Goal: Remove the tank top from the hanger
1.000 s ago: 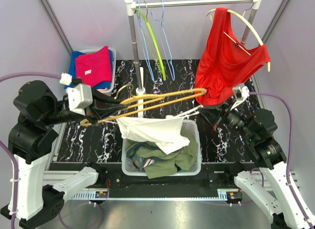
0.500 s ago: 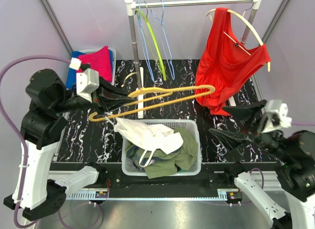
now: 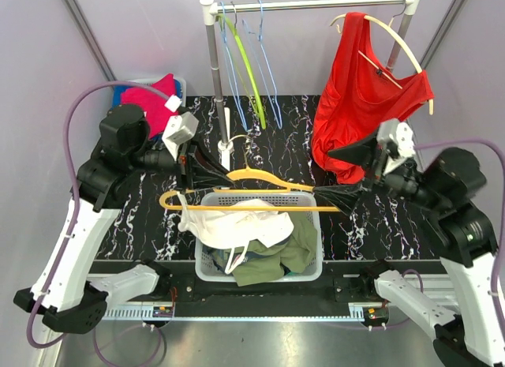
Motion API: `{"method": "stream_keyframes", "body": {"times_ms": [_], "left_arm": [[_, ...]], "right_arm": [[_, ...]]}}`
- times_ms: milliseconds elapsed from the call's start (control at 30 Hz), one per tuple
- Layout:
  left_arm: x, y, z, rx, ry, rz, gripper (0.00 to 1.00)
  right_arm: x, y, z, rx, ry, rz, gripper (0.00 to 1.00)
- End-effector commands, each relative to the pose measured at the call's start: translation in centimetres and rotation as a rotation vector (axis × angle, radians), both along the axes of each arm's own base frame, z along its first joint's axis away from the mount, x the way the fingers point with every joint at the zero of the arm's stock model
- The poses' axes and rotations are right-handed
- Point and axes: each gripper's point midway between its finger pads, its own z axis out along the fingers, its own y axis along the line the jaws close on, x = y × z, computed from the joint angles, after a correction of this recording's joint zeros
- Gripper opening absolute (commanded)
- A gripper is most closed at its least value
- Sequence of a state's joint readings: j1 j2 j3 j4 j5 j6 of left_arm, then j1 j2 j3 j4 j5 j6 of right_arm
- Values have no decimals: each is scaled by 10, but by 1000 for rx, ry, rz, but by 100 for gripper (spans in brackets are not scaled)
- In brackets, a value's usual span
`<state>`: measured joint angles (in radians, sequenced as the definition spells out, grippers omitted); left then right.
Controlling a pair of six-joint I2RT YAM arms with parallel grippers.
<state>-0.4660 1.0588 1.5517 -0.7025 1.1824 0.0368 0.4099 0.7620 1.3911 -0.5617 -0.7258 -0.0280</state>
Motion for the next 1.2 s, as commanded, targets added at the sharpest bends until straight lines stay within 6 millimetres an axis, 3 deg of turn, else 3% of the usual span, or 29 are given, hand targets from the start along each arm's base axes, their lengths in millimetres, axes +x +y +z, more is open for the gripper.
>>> {"method": "stream_keyframes", "body": {"times_ms": [0, 467, 700, 800, 967, 1033, 1100, 1133, 1167], "left_arm": [[-11, -7, 19, -43, -44, -98, 4], [5, -27, 19, -28, -44, -119, 3], [7, -31, 24, -34, -65, -118, 3], [10, -32, 26, -36, -76, -111, 2], [14, -33, 29, -38, -92, -99, 2], [15, -33, 31, -39, -110, -90, 2], [17, -31, 31, -36, -136, -62, 12], [23, -31, 31, -29, -146, -23, 24], [26, -30, 29, -21, -164, -4, 57]], "right_arm": [[-12, 10, 6, -38, -41, 121, 97], [-27, 31, -22, -70, 96, 375, 94], [-20, 36, -27, -64, 133, 390, 80], [-18, 36, -25, -63, 130, 385, 57], [-16, 34, -20, -59, 112, 347, 0], [-18, 32, -18, -54, 101, 328, 0], [-20, 30, -15, -47, 101, 314, 0], [-20, 27, -13, -42, 94, 287, 0], [-21, 25, -13, -42, 94, 273, 0]]}}
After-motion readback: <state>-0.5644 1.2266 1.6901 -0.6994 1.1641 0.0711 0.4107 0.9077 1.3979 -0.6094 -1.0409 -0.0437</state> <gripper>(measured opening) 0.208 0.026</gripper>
